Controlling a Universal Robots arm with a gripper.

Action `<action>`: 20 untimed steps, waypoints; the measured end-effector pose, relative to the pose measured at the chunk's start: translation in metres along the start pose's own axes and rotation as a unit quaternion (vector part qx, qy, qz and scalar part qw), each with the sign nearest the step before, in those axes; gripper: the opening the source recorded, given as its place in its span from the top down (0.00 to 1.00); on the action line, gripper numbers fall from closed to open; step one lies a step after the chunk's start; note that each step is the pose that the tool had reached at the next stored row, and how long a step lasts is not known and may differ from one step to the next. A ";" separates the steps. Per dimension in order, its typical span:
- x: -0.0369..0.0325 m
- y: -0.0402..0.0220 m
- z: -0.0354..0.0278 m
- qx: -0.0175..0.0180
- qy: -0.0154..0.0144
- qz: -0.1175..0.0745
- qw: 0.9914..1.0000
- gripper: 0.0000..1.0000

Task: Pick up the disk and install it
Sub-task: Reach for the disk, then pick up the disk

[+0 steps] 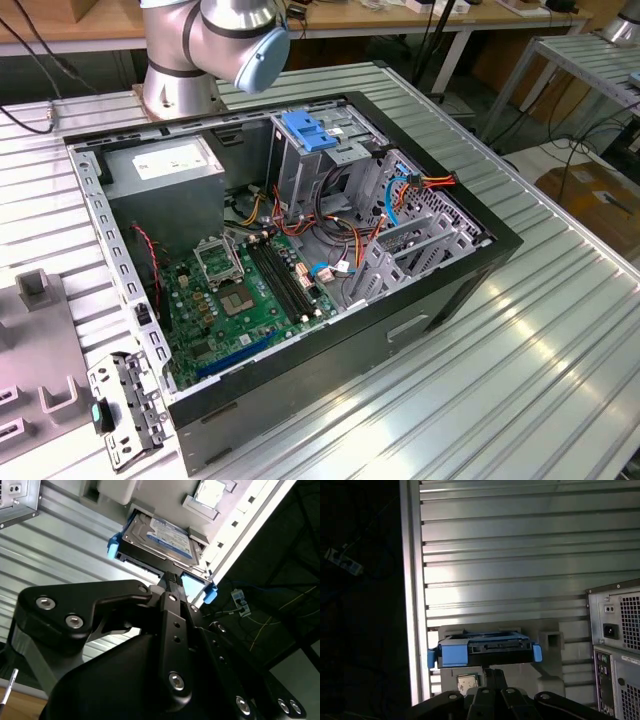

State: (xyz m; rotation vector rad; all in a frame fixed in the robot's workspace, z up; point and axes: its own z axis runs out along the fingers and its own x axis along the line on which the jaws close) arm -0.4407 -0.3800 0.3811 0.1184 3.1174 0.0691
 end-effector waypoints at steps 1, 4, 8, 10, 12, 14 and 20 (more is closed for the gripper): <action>0.0053 -0.0004 0.0000 0.000 0.000 0.000 1.000 0.89; 0.0150 -0.0011 0.0000 0.000 0.000 0.000 1.000 0.89; 0.0196 -0.0016 0.0000 0.000 0.000 0.000 1.000 0.89; 0.0196 -0.0016 0.0000 0.000 0.000 0.000 1.000 0.89; 0.0198 -0.0015 0.0000 0.000 0.000 0.000 1.000 0.89; 0.0199 -0.0015 0.0000 0.000 0.000 0.000 1.000 0.89; 0.0199 -0.0015 0.0000 0.000 0.000 0.000 1.000 0.89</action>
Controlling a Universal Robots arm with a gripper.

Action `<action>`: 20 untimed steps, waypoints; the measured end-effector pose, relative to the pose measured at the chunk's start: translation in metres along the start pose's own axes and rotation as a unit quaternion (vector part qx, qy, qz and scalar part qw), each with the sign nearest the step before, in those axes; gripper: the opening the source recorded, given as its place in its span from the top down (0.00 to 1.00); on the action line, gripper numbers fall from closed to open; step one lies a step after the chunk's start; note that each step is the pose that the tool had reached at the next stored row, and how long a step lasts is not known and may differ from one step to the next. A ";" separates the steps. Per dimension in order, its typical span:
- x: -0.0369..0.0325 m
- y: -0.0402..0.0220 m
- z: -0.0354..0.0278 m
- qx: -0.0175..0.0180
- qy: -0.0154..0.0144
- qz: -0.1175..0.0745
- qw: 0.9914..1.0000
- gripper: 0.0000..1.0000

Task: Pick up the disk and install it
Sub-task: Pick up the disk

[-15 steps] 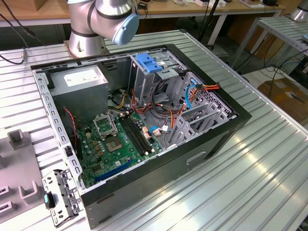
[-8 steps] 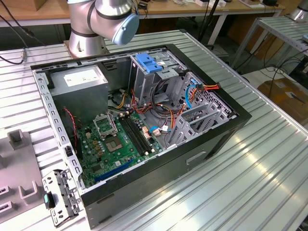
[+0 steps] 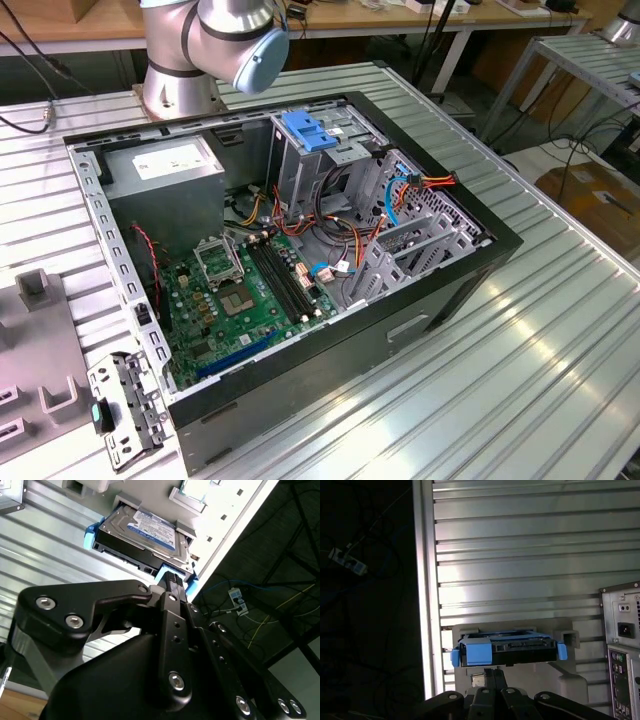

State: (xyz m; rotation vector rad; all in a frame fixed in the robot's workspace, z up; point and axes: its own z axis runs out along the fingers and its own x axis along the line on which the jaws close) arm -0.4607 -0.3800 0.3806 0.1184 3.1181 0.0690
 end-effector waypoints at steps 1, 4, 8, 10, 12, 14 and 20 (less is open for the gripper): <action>0.0000 0.0000 0.0000 0.000 0.000 0.000 1.000 0.89; 0.0000 0.0000 0.0000 0.000 0.000 -0.003 1.000 0.89; 0.0001 0.0000 0.0000 0.000 0.001 -0.021 1.000 0.89; 0.0001 0.0000 0.0000 -0.001 0.002 -0.038 0.999 0.89; 0.0001 0.0000 0.0000 -0.001 0.002 -0.056 0.998 0.89; 0.0000 0.0000 0.0000 -0.001 0.003 -0.075 0.997 0.89; 0.0000 0.0000 0.0000 -0.003 0.006 -0.135 0.991 0.89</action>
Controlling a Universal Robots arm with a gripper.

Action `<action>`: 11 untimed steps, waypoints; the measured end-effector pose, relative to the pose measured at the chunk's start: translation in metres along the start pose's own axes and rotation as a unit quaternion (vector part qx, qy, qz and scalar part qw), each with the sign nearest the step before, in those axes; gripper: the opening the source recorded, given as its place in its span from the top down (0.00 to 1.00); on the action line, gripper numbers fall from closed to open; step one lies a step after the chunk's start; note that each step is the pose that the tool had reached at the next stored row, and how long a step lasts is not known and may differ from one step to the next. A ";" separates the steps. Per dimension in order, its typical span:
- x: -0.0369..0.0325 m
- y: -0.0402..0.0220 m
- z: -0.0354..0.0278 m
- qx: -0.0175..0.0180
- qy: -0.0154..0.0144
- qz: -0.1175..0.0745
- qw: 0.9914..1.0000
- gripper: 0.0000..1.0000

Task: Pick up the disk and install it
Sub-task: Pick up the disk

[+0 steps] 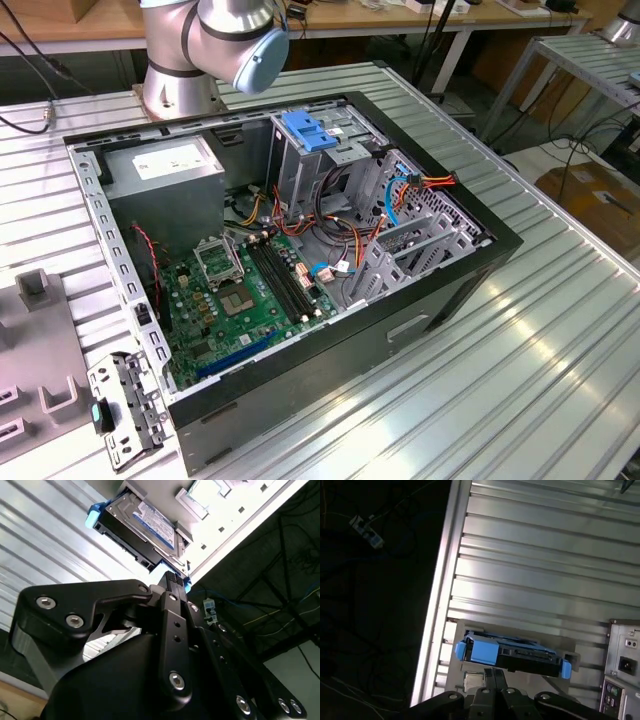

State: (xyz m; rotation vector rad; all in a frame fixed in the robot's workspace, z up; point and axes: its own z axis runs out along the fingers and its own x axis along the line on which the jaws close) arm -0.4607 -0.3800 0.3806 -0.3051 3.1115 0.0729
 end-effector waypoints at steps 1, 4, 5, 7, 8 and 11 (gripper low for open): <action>0.0000 0.0000 0.0000 0.000 0.000 -0.008 1.000 0.89; 0.0000 0.0000 0.0000 -0.001 0.002 -0.034 0.999 0.89; 0.0000 0.0000 0.0000 -0.001 0.002 -0.042 0.999 0.89; 0.0000 0.0000 0.0000 -0.001 0.003 -0.060 0.998 0.89; 0.0000 0.0000 0.0000 -0.001 0.003 -0.074 0.997 0.89; 0.0000 0.0000 0.0000 -0.002 0.004 -0.082 0.997 0.89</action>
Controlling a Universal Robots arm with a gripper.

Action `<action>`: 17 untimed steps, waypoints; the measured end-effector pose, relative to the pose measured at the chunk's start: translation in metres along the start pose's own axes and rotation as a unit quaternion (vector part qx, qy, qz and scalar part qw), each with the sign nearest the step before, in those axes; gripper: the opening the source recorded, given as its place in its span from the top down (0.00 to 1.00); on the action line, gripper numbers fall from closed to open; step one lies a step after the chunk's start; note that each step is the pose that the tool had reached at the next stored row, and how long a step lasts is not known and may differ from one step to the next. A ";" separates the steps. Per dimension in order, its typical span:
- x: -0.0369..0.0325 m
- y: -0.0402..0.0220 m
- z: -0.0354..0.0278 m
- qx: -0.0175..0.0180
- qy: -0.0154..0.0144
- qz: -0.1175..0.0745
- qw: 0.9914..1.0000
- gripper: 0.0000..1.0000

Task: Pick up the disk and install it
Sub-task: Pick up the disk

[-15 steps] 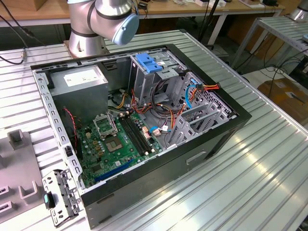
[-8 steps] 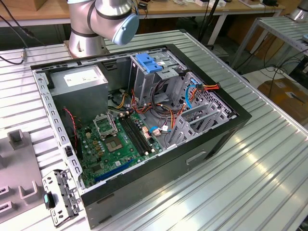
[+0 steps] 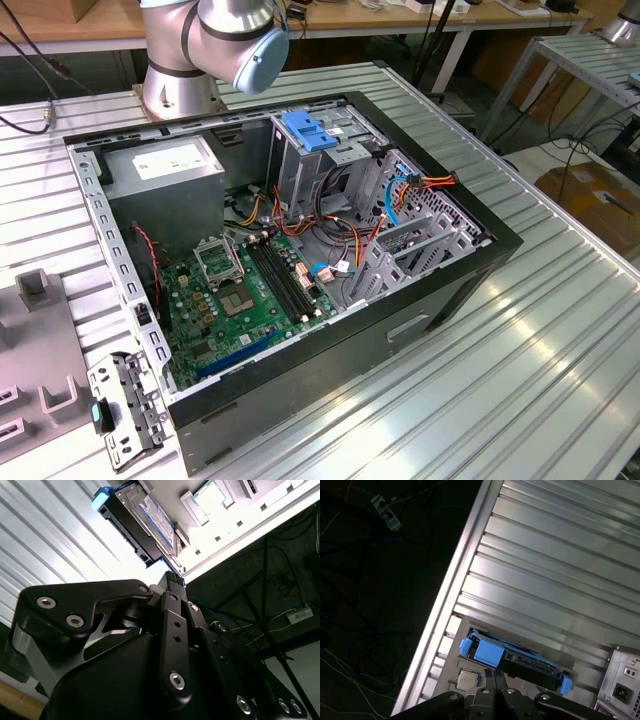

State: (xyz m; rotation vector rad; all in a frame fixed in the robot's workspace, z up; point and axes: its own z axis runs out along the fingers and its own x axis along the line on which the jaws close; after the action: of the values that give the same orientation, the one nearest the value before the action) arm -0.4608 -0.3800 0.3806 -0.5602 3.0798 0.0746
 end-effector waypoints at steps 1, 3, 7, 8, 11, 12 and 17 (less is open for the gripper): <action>0.0000 0.0000 0.0000 0.000 0.000 -0.001 1.000 0.89; 0.0000 0.0000 0.0000 0.000 0.000 -0.001 1.000 0.89; 0.0000 0.0000 0.0000 0.000 0.000 -0.001 1.000 0.89; 0.0000 0.0000 0.0000 0.000 0.000 -0.001 1.000 0.89; 0.0000 0.0000 0.0000 0.000 0.000 -0.001 1.000 0.89; 0.0000 0.0000 0.0000 0.000 0.000 -0.001 1.000 0.89; 0.0000 0.0000 0.0001 -0.001 0.001 -0.033 0.999 0.89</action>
State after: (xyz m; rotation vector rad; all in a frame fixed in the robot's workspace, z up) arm -0.4607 -0.3800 0.3806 -0.6634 3.0607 0.0751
